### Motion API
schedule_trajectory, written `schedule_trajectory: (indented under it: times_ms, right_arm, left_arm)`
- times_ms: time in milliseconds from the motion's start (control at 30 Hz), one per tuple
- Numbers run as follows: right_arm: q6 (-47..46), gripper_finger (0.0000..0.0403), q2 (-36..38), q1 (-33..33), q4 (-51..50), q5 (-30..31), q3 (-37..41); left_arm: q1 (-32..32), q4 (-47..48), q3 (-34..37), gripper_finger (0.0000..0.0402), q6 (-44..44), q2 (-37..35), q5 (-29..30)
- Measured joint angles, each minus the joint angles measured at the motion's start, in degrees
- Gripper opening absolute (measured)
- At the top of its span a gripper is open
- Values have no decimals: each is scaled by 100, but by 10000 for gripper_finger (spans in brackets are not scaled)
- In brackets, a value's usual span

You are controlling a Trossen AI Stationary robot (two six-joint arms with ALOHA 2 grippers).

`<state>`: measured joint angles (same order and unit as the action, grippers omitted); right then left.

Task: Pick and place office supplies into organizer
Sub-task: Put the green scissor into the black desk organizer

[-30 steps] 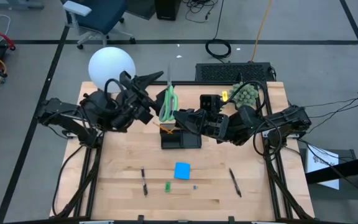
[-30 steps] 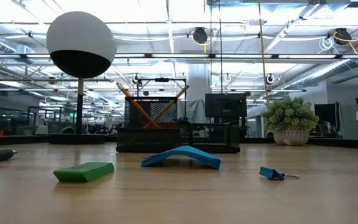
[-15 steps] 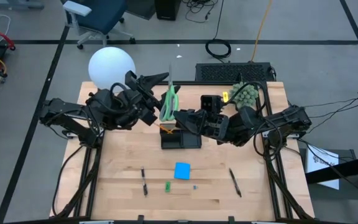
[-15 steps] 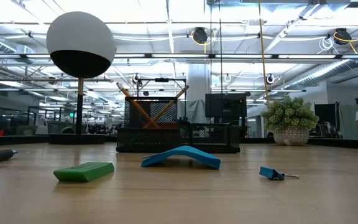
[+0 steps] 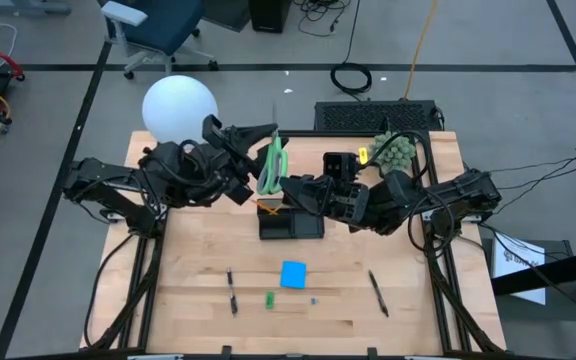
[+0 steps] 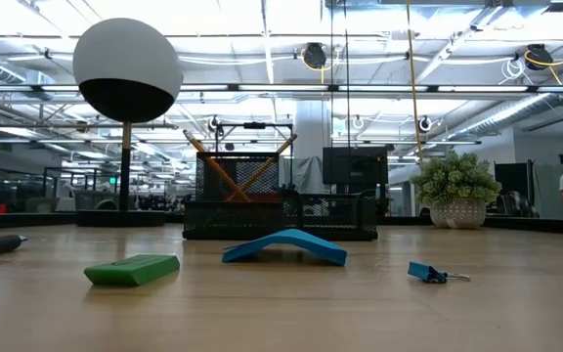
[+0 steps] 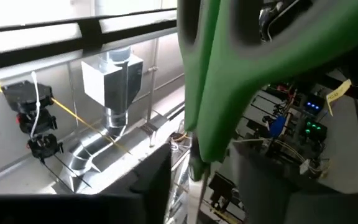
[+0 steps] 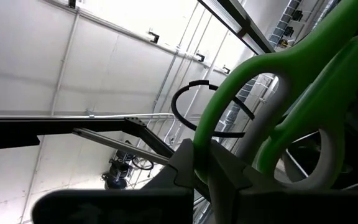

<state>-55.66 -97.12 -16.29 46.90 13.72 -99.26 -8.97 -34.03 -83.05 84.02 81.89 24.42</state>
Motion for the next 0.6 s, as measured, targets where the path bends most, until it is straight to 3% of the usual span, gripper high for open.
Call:
schedule_trajectory:
  times_ms: [300, 600]
  right_arm:
    - [-67, 9, 2, 0, -32, 119, 0]
    - [-68, 11, 2, 11, -42, 129, 0]
  left_arm:
    - [0, -36, 0, 18, -12, 0, -220]
    - [-14, -41, 2, 17, -1, 0, 52]
